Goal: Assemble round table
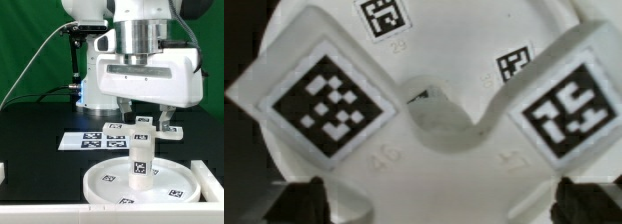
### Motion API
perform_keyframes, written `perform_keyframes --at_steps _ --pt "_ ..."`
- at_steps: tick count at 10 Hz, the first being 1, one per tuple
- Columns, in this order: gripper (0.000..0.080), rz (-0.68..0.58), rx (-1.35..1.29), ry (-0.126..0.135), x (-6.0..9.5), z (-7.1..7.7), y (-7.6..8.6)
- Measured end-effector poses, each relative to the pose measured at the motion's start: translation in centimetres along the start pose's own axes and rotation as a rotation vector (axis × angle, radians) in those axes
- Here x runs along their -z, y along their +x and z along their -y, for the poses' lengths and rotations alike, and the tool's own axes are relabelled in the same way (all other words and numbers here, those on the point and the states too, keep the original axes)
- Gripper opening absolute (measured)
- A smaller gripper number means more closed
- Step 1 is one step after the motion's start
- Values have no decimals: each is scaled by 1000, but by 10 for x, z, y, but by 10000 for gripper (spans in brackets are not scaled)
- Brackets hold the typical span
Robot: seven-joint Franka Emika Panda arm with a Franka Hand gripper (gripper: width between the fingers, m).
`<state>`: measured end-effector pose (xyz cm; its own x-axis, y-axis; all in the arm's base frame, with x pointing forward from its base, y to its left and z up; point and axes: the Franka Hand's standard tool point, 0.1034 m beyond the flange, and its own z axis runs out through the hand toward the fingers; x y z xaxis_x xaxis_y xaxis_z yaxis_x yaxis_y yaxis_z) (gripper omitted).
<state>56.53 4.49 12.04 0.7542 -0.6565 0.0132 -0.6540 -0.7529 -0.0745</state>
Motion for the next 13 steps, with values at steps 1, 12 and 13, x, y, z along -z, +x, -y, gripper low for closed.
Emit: perform_keyframes --at_steps 1,12,13 --pt "646 4 169 -1 4 1 0" --pt "648 -31 1331 -46 -2 9 -11" --pt "648 -30 1378 -50 -2 8 -10"
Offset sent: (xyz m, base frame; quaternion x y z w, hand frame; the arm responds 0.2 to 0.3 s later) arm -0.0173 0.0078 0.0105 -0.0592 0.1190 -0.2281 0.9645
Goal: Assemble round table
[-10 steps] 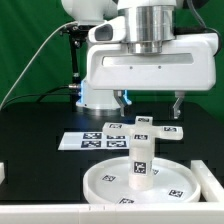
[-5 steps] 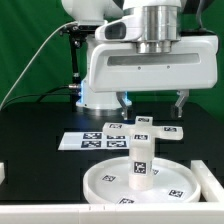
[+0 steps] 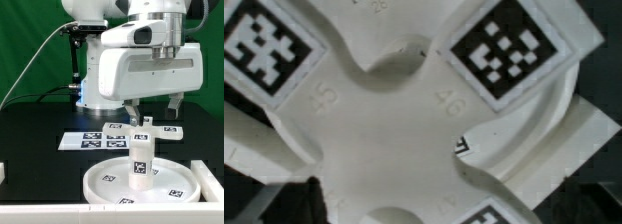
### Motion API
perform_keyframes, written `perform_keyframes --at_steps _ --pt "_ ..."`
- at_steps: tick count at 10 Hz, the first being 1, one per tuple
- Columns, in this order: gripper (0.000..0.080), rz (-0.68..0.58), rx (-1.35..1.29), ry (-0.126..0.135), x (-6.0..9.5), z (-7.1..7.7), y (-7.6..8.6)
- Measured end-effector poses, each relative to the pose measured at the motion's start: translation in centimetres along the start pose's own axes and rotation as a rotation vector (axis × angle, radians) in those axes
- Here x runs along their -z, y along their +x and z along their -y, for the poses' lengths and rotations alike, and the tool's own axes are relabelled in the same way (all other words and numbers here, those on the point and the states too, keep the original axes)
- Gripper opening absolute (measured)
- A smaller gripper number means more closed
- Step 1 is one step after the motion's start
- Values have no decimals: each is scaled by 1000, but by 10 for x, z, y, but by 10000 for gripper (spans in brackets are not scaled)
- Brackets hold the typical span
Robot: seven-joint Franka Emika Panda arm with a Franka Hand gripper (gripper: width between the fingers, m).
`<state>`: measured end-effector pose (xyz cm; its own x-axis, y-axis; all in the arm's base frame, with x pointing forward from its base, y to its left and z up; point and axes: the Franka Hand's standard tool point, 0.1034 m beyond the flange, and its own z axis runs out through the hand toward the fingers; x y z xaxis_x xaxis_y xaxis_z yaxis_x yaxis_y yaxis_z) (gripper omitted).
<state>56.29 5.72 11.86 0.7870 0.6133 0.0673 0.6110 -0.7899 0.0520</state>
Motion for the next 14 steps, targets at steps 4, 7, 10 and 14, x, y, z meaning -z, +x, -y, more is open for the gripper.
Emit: perform_keyframes --at_steps 4,7,10,14 --pt "648 29 -15 12 -3 -7 -1" --pt "648 40 -27 16 -9 -9 -5" --pt "648 43 -30 16 -13 -13 -9" --pt "534 36 -32 8 -17 -14 -9"
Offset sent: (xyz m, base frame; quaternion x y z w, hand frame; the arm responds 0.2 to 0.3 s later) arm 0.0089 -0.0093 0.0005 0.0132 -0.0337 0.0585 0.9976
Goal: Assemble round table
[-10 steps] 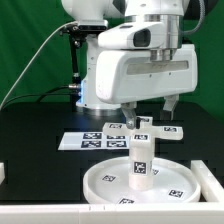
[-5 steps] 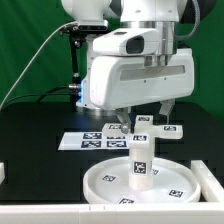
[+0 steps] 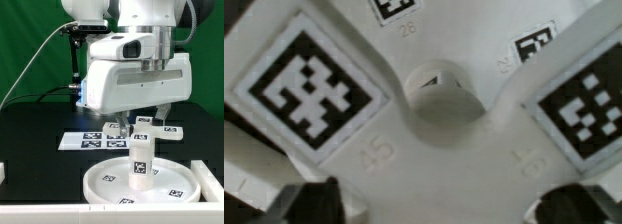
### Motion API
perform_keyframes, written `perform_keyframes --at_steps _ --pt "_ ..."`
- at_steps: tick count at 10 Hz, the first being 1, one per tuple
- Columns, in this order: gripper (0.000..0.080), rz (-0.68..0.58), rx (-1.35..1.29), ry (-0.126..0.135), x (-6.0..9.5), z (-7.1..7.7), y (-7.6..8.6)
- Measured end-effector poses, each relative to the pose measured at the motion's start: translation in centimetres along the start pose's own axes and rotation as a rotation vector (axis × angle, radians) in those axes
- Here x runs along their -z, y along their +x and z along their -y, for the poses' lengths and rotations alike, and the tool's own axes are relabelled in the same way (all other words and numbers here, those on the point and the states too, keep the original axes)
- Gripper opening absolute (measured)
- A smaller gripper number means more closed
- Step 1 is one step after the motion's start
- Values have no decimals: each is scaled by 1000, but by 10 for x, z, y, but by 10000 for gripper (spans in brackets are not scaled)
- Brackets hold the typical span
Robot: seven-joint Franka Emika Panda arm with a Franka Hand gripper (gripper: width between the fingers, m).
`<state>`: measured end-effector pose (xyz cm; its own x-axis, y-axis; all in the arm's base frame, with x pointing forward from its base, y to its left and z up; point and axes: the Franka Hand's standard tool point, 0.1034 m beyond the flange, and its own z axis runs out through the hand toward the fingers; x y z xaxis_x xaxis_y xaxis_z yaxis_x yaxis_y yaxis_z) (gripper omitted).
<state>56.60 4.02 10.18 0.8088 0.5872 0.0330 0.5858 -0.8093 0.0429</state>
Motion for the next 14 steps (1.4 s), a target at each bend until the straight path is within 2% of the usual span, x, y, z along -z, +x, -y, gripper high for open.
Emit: perform_keyframes --at_steps 1,4,5,6,7,9,13,14 --pt "438 1 0 1 0 0 0" --pt "438 1 -67 3 0 0 0" --pt "438 -16 -172 -7 -1 0 -1" --pt "438 -60 -261 -28 -1 -1 -4" --pt "438 -84 -359 -33 -1 -1 -4" --pt "439 -109 -636 -13 -1 0 -4" --pt "440 -112 -857 4 -1 0 -4" --pt "440 -114 -960 15 -1 1 -4"
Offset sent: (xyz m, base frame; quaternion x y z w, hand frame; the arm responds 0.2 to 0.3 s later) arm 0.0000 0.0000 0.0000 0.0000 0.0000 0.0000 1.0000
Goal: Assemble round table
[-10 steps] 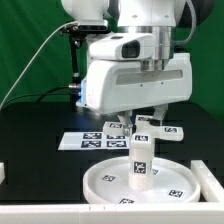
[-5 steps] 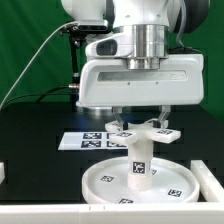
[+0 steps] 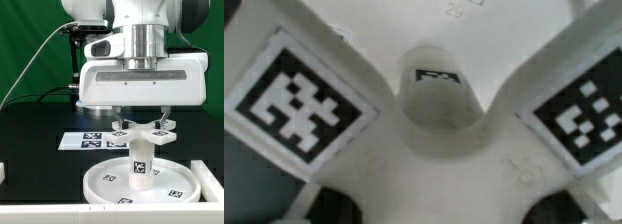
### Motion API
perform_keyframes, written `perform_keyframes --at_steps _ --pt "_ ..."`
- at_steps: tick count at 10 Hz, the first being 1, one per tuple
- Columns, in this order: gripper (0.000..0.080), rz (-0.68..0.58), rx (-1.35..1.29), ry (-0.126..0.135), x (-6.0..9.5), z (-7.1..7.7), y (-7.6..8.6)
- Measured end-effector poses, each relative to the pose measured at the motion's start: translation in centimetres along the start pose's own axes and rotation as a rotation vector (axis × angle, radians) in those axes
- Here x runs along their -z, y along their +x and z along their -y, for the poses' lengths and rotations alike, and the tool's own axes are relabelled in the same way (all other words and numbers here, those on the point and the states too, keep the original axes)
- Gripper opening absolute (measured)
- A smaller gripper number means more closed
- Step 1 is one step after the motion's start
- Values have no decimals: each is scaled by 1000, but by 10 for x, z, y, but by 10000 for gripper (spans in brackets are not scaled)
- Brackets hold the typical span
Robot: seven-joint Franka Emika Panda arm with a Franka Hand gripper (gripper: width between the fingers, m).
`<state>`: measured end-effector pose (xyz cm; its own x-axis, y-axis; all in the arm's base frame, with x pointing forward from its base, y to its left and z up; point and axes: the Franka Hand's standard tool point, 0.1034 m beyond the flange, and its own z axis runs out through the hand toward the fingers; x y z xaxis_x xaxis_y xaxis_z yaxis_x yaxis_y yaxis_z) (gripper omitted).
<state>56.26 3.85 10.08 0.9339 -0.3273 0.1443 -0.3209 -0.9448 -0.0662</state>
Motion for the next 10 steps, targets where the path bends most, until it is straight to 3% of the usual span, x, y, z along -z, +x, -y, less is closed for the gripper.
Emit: perform_keyframes --at_steps 5,7,9,10 --pt "440 25 -698 35 1 -1 -2" --pt "440 21 -737 34 1 -1 -2" --pt "623 30 -684 37 6 4 -3" --pt "623 37 -605 42 12 7 -2"
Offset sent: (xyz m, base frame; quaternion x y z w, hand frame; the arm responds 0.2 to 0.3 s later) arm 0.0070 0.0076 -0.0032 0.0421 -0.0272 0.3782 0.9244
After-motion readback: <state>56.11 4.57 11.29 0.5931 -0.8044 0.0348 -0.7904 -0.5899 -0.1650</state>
